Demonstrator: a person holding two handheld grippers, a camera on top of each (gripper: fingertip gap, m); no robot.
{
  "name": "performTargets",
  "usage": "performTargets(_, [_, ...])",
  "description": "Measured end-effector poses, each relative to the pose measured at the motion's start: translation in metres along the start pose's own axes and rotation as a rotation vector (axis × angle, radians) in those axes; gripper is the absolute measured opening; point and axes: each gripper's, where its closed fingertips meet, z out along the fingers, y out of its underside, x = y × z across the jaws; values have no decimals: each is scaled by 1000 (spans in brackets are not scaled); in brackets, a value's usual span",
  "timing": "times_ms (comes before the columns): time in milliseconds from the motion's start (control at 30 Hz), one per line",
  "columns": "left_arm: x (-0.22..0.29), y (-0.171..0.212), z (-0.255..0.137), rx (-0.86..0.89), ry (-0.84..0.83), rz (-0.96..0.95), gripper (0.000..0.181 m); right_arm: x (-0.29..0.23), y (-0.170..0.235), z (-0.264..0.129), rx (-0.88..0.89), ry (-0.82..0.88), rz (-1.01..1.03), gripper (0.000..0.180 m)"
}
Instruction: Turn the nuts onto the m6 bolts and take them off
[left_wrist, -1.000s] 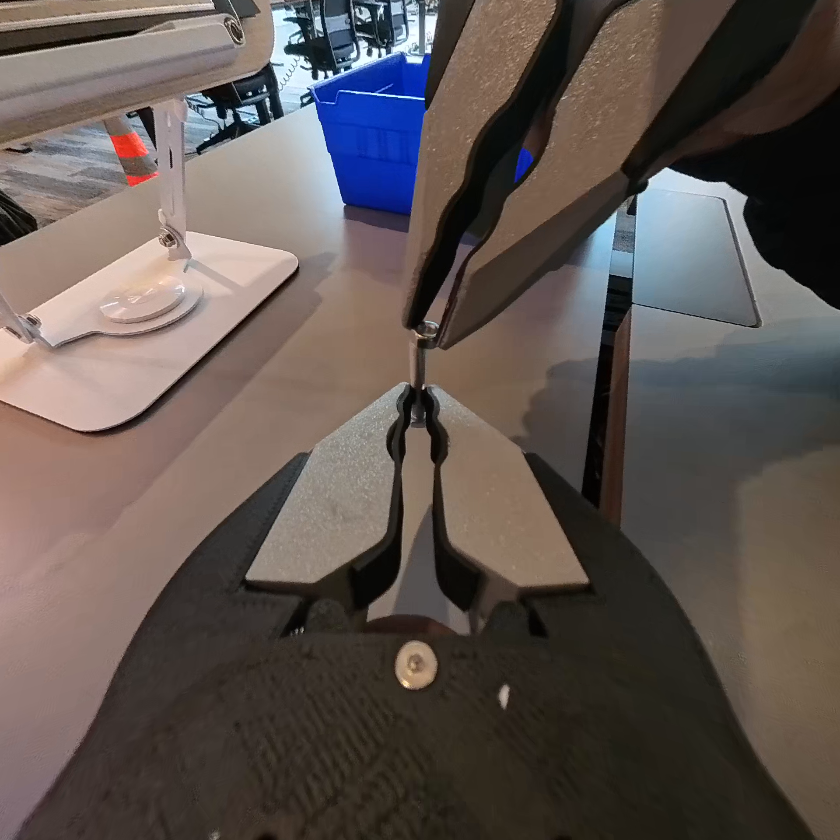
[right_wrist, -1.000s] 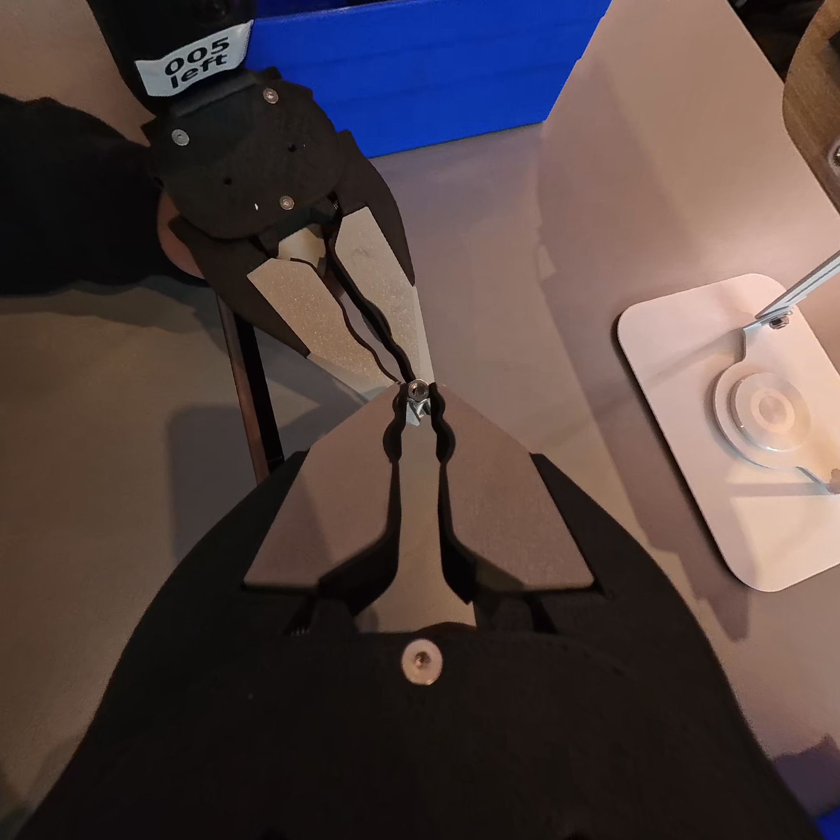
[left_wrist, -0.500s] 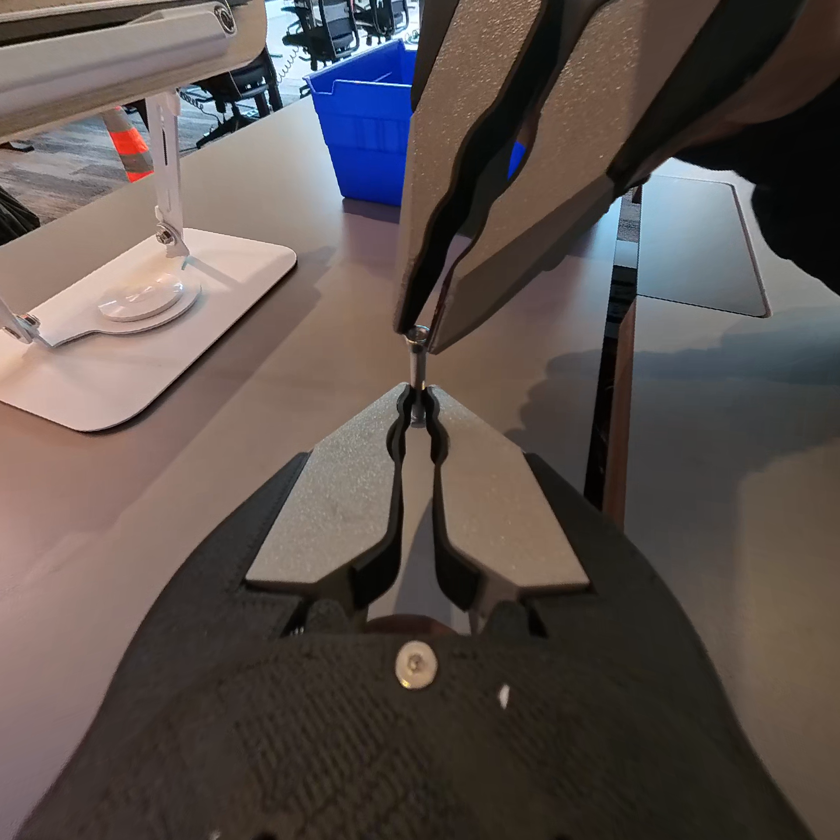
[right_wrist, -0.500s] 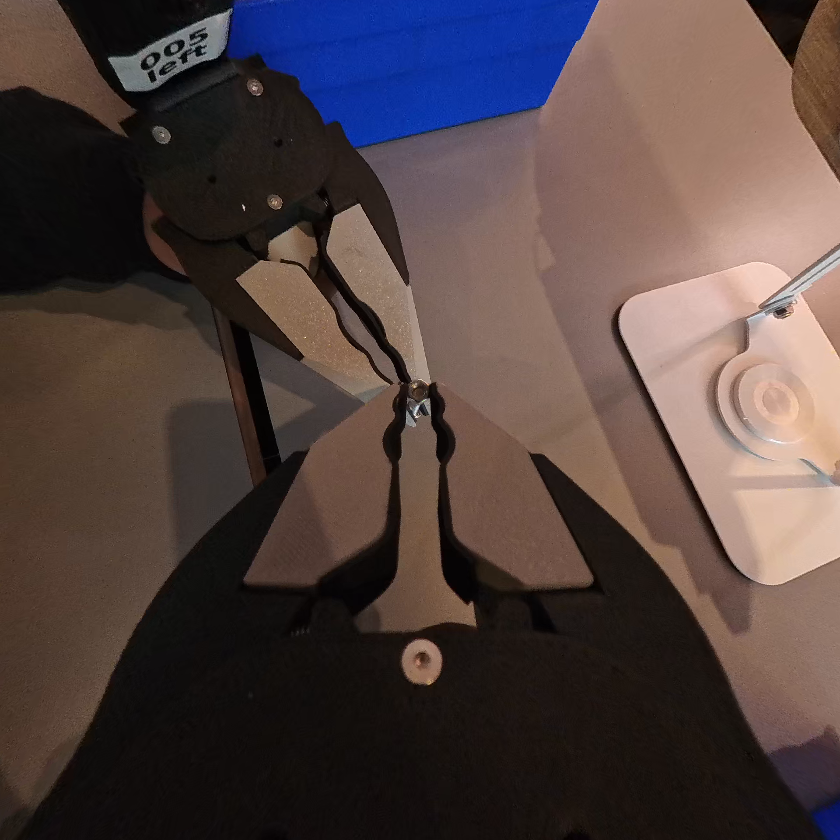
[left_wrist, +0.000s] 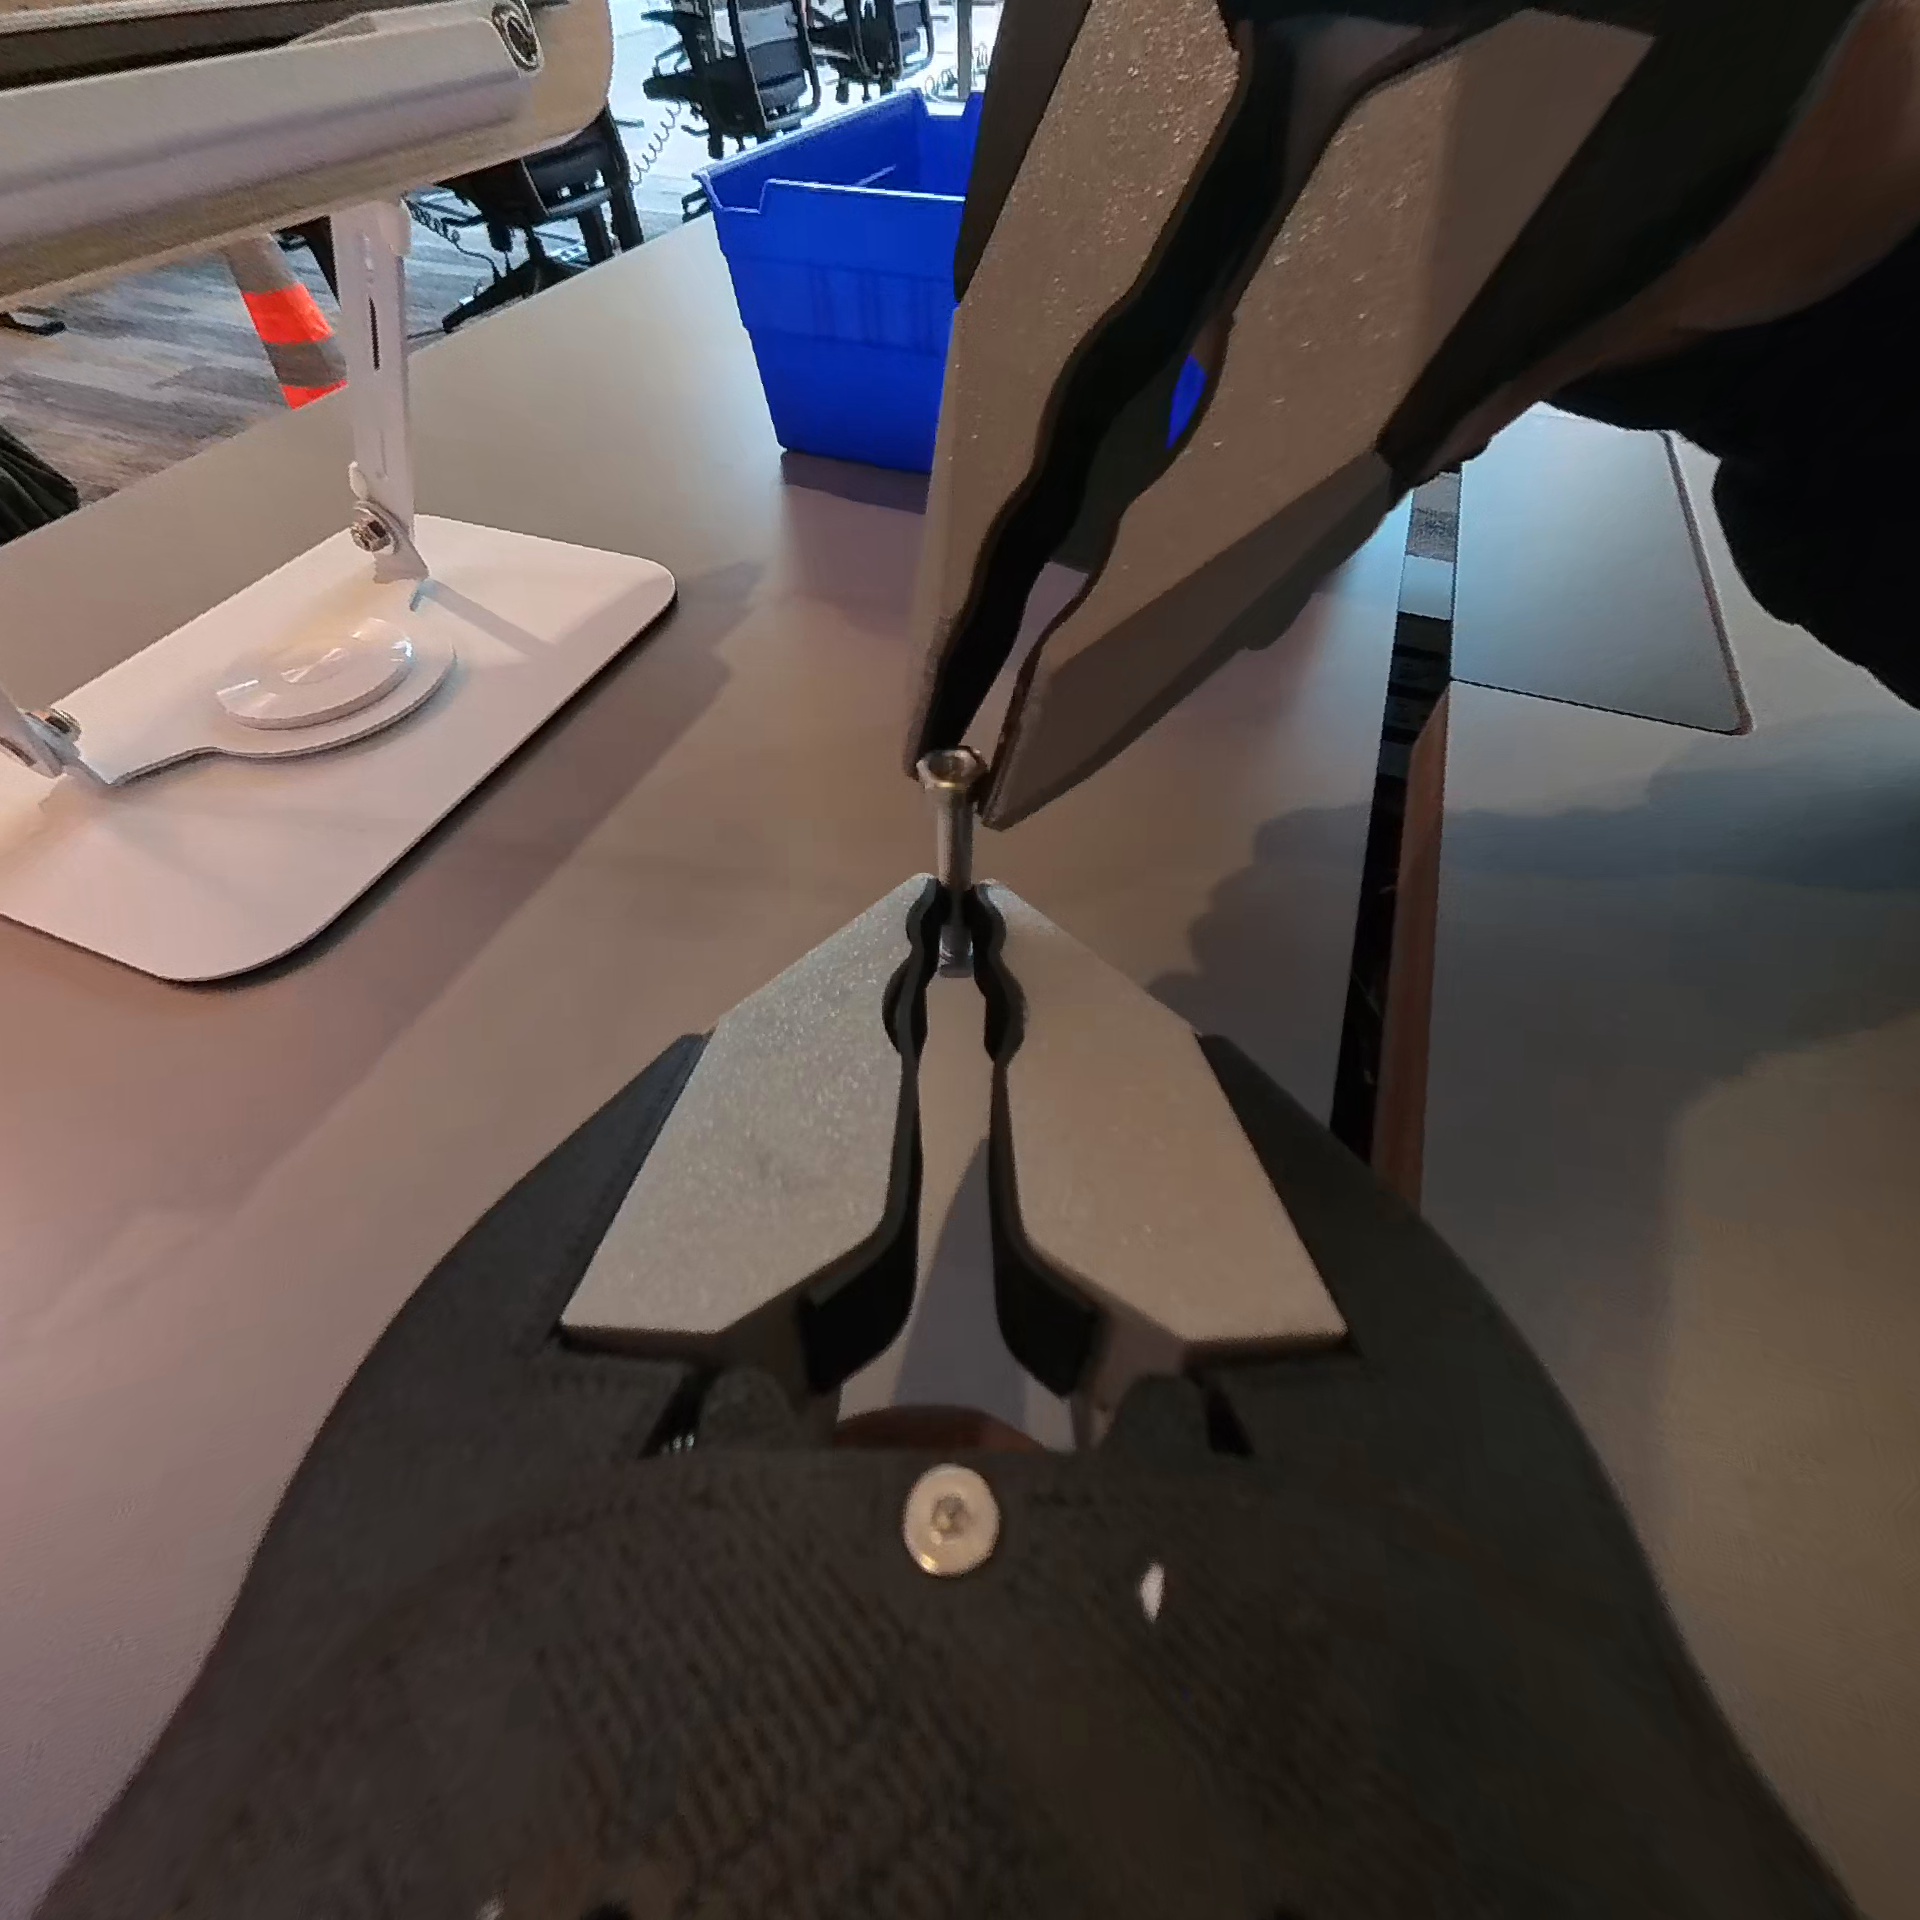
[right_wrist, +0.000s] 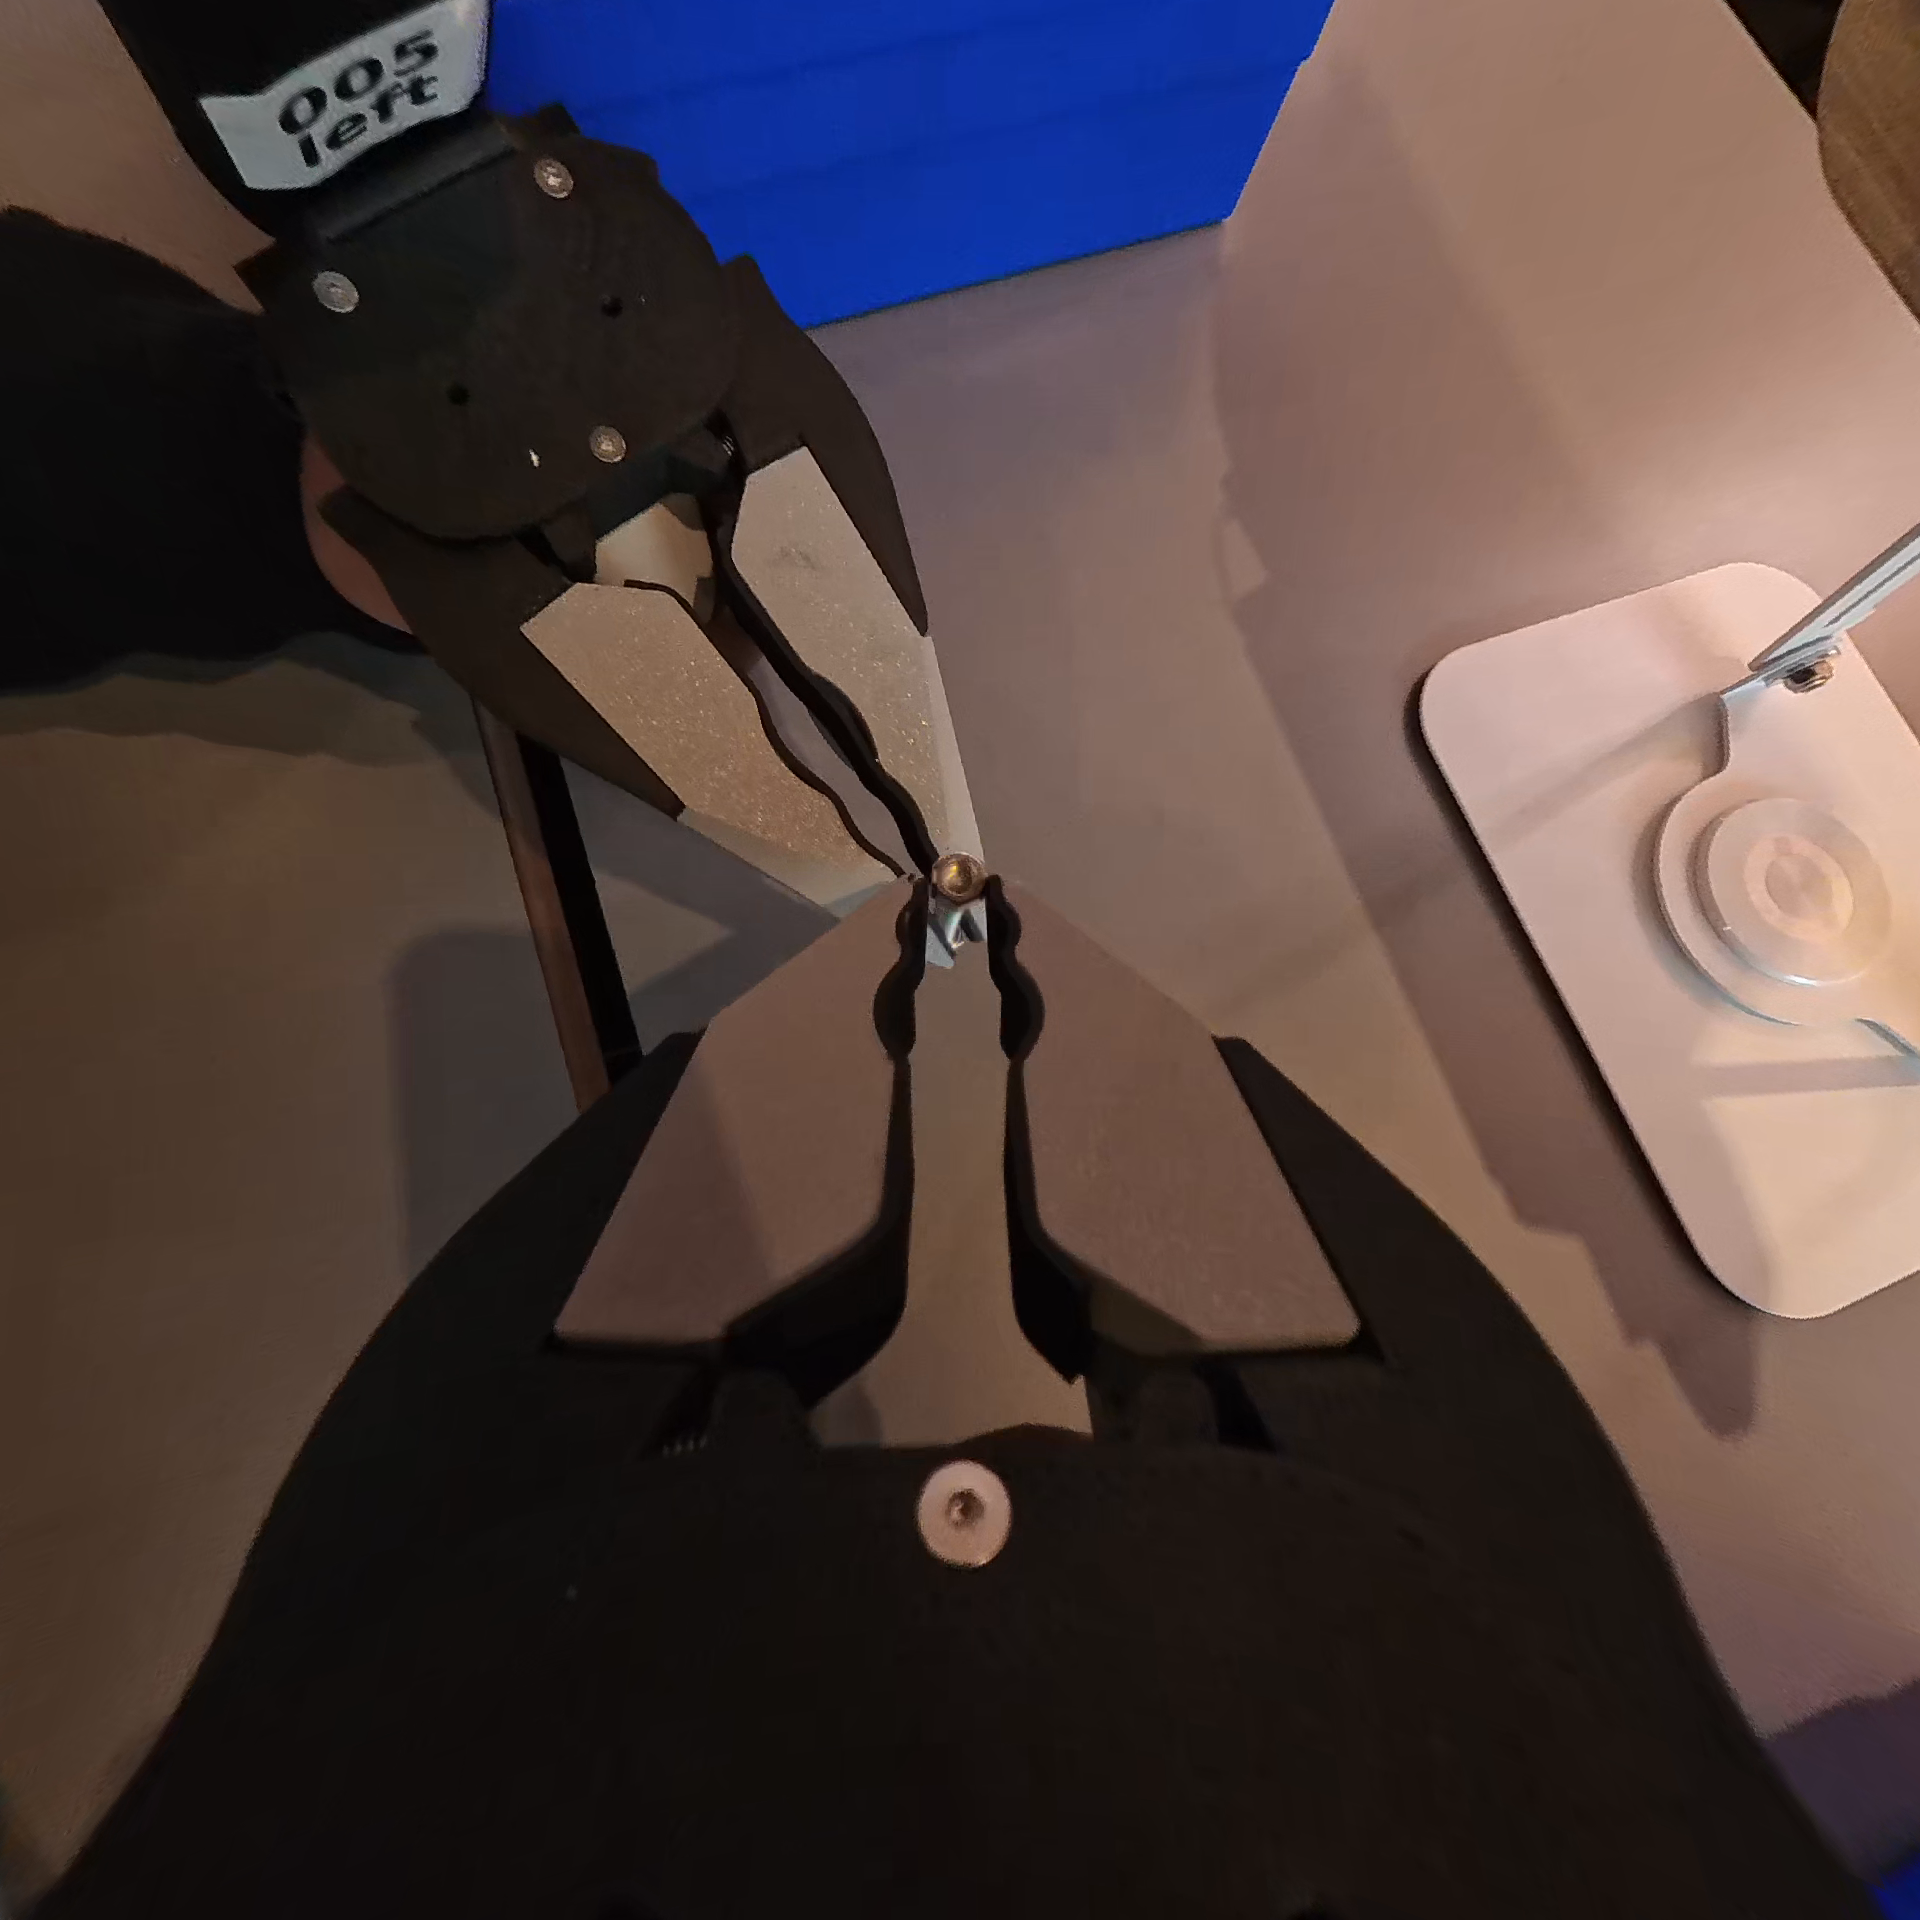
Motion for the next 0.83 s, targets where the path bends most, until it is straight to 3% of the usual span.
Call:
performTargets(367, [-1, 0, 0, 3, -4, -2, 2, 1, 0, -7, 39, 3, 16, 20])
performTargets(833, [-4, 1, 0, 3, -17, -9, 2, -3, -9, -18, 331, 59, -34, 25])
